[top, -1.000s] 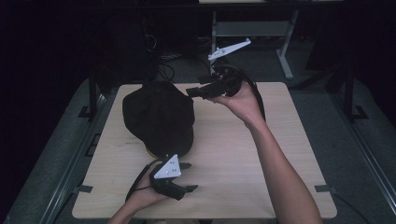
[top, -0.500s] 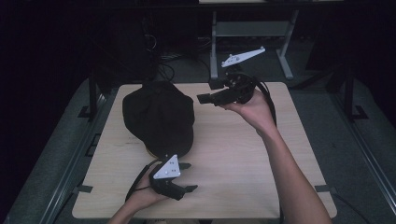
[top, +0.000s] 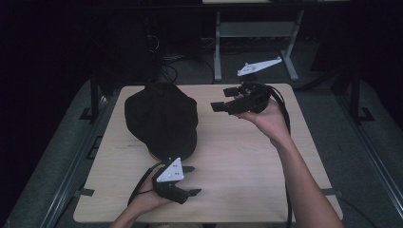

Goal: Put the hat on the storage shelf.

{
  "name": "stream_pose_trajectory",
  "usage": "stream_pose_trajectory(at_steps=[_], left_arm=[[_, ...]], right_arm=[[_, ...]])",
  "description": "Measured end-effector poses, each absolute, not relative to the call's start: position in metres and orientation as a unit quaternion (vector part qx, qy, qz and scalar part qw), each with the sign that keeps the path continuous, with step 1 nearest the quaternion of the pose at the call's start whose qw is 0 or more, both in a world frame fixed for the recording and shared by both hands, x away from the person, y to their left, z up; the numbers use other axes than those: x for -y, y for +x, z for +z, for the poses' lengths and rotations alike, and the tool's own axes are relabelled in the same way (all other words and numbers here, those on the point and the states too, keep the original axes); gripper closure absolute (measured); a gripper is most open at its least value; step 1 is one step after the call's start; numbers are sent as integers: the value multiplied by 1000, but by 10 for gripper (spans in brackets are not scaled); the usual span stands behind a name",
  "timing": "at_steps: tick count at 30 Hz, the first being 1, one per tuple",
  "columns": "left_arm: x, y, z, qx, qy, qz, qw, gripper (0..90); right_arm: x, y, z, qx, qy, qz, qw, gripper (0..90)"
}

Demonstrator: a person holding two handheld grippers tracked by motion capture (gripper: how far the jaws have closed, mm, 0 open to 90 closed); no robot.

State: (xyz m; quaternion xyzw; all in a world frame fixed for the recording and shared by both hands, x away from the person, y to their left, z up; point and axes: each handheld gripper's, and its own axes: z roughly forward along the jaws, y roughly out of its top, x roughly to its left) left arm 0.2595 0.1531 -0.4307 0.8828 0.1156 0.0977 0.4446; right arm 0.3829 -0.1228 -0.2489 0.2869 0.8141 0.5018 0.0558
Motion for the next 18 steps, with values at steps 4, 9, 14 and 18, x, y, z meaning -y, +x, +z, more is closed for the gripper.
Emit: stream_pose_trajectory(at_steps=[4, 9, 14, 18], left_arm=[[-153, 259, -431, -115, 884, 96, 443, 269], [-153, 259, -431, -115, 883, 100, 445, 269], [-154, 259, -431, -117, 884, 104, 441, 270], [-154, 259, -430, -117, 885, 101, 439, 270]], right_arm=[[129, 379, -255, -815, 288, 500, 58, 200], [140, 374, -266, -811, 298, 501, 52, 197], [153, 370, -277, -805, 309, 504, 52, 198], [163, 368, -285, -800, 319, 505, 51, 197]])
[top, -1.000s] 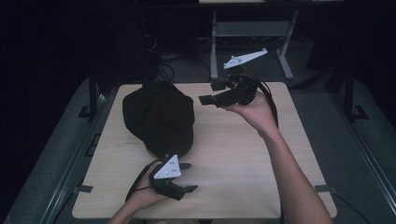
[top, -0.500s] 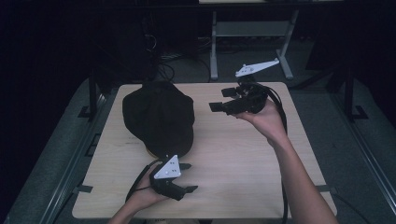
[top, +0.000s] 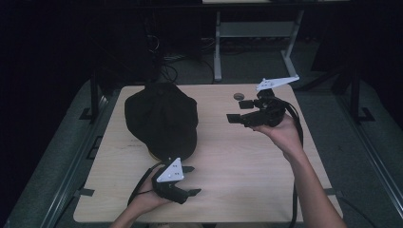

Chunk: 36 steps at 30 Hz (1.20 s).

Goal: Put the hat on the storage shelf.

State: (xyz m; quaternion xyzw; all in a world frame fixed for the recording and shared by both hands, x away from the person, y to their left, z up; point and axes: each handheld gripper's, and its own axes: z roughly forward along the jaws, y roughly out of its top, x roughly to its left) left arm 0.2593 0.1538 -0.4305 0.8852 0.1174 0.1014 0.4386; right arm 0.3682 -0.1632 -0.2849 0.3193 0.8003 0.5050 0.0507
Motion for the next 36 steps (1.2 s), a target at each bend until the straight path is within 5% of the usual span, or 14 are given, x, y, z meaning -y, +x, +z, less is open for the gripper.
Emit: stream_pose_trajectory(at_steps=[36], left_arm=[[-152, 259, -434, -121, 886, 89, 438, 269]], right_arm=[[229, 324, -356, -787, 375, 488, 41, 192]])
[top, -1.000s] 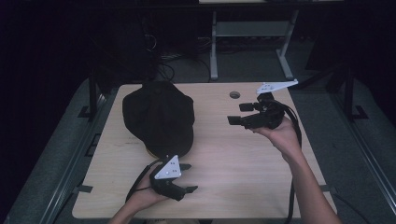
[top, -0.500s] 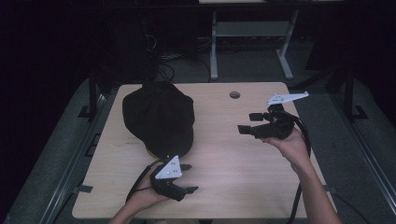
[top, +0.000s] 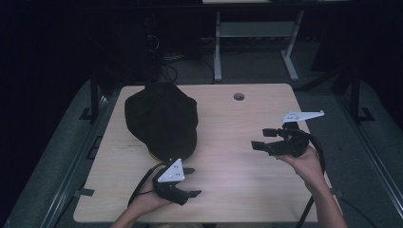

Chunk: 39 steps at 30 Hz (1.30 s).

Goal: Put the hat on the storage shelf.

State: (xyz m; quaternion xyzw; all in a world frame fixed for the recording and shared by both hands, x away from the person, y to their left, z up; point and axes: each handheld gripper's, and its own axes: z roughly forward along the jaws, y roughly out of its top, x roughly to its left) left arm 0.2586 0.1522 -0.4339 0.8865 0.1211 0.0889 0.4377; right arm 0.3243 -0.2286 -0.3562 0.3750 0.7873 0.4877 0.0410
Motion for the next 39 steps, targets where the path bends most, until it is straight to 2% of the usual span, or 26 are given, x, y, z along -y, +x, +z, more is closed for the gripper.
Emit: stream_pose_trajectory(at_steps=[39], left_arm=[[-157, 259, -434, -128, 886, 87, 437, 268]], right_arm=[[261, 254, -416, -781, 412, 468, 32, 185]])
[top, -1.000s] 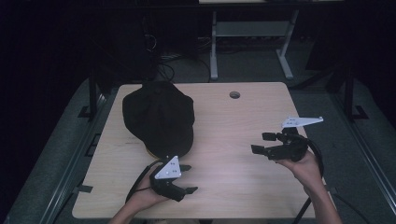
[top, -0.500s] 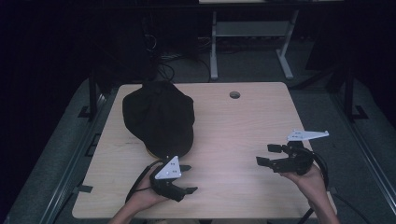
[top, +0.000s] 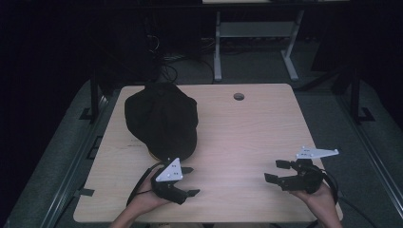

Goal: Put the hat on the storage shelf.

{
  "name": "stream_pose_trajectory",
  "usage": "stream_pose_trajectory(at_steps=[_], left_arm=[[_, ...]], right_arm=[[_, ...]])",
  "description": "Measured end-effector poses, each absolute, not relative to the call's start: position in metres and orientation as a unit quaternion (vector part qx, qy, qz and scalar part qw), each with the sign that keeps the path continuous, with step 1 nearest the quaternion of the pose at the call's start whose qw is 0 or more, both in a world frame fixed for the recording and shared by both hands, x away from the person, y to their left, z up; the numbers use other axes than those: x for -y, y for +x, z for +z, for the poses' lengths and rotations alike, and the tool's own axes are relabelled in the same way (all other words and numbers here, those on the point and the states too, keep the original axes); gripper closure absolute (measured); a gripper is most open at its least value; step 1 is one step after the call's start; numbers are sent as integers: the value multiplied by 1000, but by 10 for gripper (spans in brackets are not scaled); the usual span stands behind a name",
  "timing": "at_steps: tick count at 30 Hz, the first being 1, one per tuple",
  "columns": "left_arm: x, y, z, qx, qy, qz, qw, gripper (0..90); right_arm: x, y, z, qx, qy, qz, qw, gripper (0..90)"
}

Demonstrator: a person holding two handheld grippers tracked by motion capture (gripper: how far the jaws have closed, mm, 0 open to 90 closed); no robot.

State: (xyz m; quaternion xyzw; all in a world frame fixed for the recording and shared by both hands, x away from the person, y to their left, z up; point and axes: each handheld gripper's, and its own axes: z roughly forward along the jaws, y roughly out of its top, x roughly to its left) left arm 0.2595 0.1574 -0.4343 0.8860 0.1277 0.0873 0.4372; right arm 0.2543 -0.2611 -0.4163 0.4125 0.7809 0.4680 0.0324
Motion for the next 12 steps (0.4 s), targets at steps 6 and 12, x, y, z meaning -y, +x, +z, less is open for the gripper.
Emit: stream_pose_trajectory(at_steps=[6, 12], left_arm=[[-157, 259, -434, -130, 885, 92, 437, 265], [-156, 259, -434, -125, 887, 91, 436, 265]], right_arm=[[262, 235, -432, -778, 414, 470, 35, 173], [262, 216, -442, -763, 420, 490, 29, 168]])
